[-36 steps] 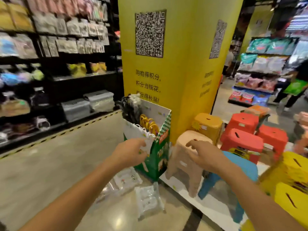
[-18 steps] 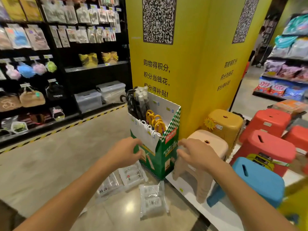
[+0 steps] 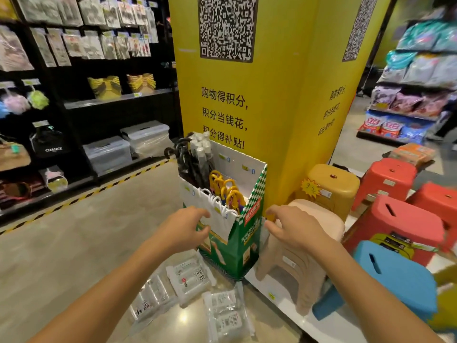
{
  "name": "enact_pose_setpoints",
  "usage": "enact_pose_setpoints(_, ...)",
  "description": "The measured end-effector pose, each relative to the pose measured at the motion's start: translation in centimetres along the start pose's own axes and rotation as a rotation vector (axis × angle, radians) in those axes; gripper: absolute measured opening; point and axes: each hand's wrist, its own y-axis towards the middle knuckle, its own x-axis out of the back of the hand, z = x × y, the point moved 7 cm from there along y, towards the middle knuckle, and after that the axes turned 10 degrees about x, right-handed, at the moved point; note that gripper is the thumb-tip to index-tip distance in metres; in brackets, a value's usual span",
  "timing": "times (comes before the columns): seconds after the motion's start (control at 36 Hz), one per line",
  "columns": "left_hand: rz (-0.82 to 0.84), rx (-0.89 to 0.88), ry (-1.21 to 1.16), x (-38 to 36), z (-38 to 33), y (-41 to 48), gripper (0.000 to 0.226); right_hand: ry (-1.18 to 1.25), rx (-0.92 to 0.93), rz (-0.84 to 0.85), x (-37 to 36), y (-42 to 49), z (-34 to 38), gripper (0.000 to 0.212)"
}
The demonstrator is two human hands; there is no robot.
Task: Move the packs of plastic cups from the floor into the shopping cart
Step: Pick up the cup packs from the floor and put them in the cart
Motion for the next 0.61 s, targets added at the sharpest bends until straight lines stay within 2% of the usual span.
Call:
enact_pose_setpoints(0.36,0.127,-0.241,-0.005,1.6,7.9,8.6,0.041,0.117,-0.294,-0.05,-2.8,6.4,6.2,0.04)
enact_pose_setpoints(0.61,0.21,-0.355,-0.015,-1.1,7.6,14.6,0.043,0.184,-0.448,-0.062,-5.0,9.2,4.3,0.033)
